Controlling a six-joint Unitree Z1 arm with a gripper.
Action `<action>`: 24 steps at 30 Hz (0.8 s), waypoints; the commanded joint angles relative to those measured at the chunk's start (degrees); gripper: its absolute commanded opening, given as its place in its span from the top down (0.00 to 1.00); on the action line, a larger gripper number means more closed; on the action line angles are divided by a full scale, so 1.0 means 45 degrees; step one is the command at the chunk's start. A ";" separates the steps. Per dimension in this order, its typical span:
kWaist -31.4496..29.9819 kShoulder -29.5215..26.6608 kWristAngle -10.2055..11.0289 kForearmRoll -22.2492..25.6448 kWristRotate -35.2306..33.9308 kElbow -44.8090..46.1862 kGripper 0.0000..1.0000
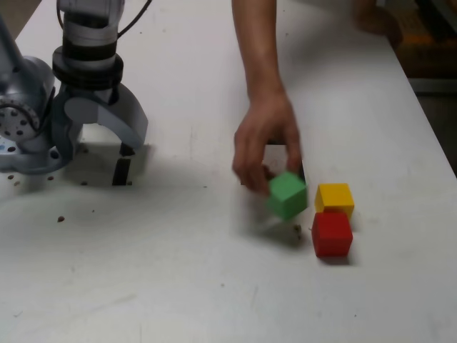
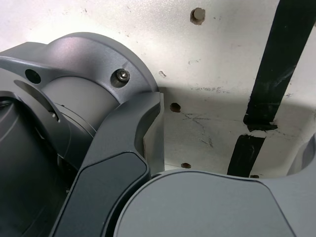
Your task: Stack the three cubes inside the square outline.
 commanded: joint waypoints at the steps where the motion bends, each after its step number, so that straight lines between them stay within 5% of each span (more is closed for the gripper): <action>1: 0.0080 0.0068 -0.0021 -0.0058 0.0010 0.0114 0.01; 10: 0.0226 -0.0620 0.0606 0.0457 -0.0025 -0.0334 0.01; 16: -0.0135 -0.0827 0.1133 0.2612 -0.0442 -0.2155 0.01; 24: -0.2039 0.0345 0.1604 0.5883 -0.1550 -0.7483 0.01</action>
